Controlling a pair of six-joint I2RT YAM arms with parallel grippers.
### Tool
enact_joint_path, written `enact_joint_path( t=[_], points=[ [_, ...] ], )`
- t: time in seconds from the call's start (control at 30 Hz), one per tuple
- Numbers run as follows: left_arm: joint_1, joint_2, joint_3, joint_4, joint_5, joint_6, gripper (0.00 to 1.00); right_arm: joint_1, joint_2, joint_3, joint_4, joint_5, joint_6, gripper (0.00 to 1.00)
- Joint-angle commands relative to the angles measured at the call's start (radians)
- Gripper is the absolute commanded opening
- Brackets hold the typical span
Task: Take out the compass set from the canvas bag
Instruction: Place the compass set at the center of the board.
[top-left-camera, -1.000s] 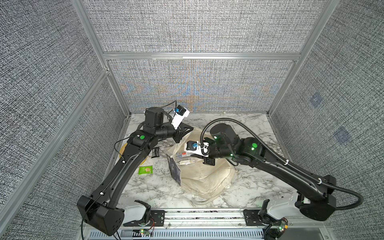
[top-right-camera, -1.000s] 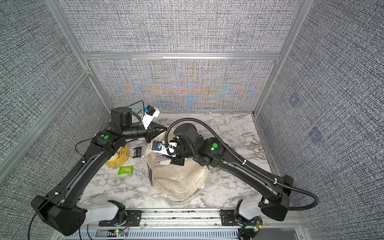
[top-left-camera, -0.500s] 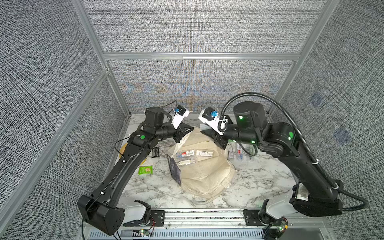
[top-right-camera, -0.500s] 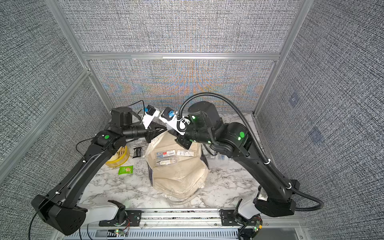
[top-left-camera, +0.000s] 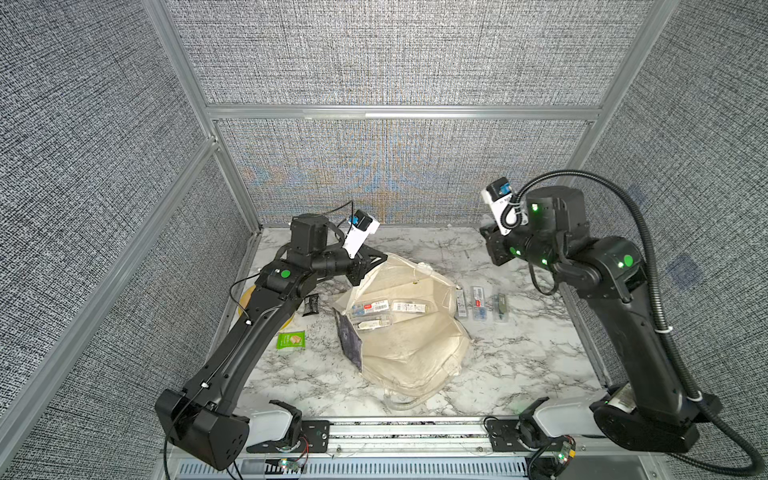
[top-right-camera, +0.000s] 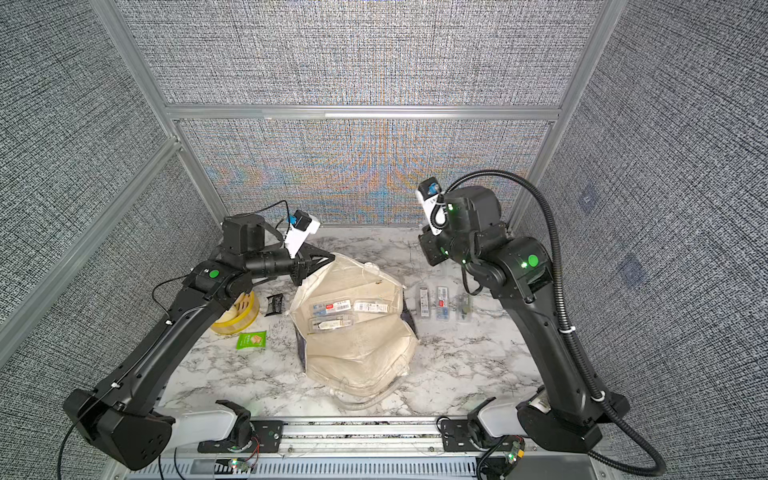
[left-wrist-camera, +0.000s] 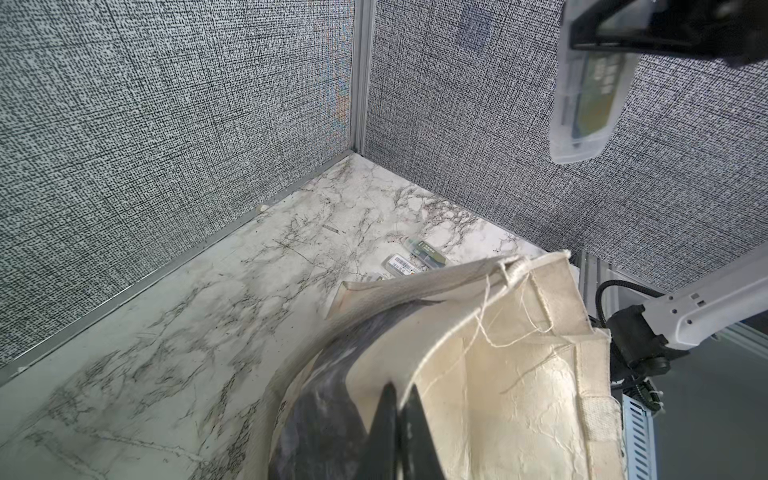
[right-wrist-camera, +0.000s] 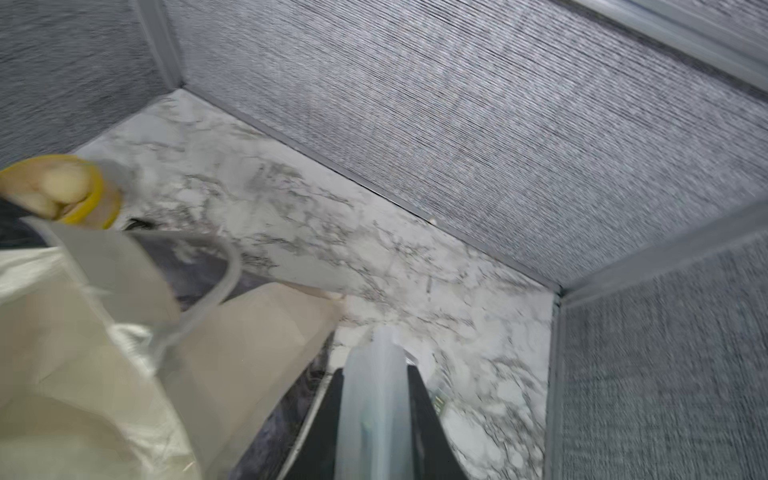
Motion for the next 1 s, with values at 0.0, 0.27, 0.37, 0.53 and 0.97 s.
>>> enact_joint_path(
  t=[0.0,0.27,0.37,0.53,0.97],
  points=[
    [0.001,-0.001,0.002,0.042,0.025,0.0,0.0,-0.116,0.023,-0.075,0.065,0.059,0.083,0.0],
    [0.001,-0.003,-0.002,0.041,0.025,0.004,0.0,-0.403,0.231,-0.314,0.112,0.098,0.17,0.0],
    [0.001,-0.003,-0.001,0.04,0.028,0.003,0.0,-0.479,0.314,-0.363,0.115,0.074,0.196,0.0],
    [0.002,-0.014,-0.004,0.04,0.022,0.008,0.0,-0.563,0.441,-0.425,0.147,0.082,0.193,0.0],
    [0.001,-0.02,-0.005,0.041,0.029,0.006,0.0,-0.641,0.593,-0.428,0.201,-0.05,0.22,0.03]
  ],
)
